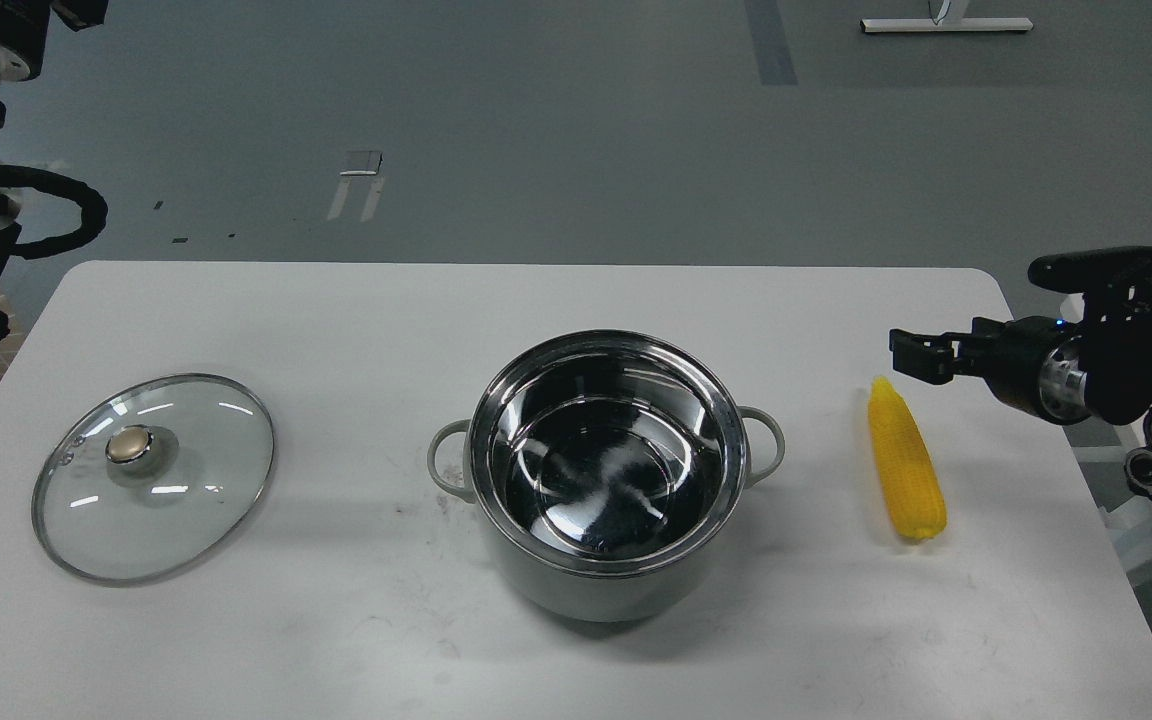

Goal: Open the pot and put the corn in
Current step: 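Reach the right gripper down to the yellow corn cob and grasp it, then lift the corn and carry it over the open pot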

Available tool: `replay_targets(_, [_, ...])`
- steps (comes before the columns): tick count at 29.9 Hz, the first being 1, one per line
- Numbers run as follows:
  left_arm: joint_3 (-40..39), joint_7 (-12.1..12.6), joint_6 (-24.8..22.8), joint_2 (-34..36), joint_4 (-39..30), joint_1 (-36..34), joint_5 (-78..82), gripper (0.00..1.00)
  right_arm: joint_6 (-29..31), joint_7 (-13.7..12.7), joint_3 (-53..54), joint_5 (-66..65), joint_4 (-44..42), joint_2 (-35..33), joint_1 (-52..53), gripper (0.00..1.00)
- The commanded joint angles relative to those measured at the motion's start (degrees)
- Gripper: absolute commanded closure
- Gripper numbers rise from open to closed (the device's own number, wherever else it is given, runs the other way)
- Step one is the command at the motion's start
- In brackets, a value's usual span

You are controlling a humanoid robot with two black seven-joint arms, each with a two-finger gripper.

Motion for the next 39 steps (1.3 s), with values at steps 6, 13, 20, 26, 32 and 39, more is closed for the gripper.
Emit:
replay_targets(6, [0.06, 0.12, -0.01, -0.18, 0.0, -0.13, 0.11, 0.04, 0.02, -2.71, -0.97, -2.4, -1.47, 2.9, -5.88, 0.26])
replay_targets(13, [0.32, 0.12, 0.08, -0.18, 0.0, -0.04, 0.11, 0.04, 0.02, -2.8, -0.44, -1.97, -3.14, 5.18, -7.03, 0.55])
replay_targets(20, [0.41, 0.12, 0.16, 0.08, 0.0, -0.13, 0.11, 0.04, 0.02, -2.8, 2.27, -0.13, -2.0, 7.12, -6.76, 0.99])
replay_targets(26, [0.32, 0.12, 0.16, 0.34, -0.08, -0.22, 0.11, 0.04, 0.02, -2.8, 8.95, 6.56, 2.74, 6.15, -6.15, 1.0])
replay_targets(32, [0.06, 0.38, 0.25, 0.34, -0.61, -0.31, 0.2, 0.04, 0.02, -2.62, 14.06, 7.18, 11.88, 5.36, -0.36, 1.0])
replay_targets(39, [0.5, 0.47, 0.25, 0.17, -0.79, -1.01, 0.28, 0.04, 0.02, -2.88, 8.55, 7.0, 19.27, 11.59, 3.08, 0.97])
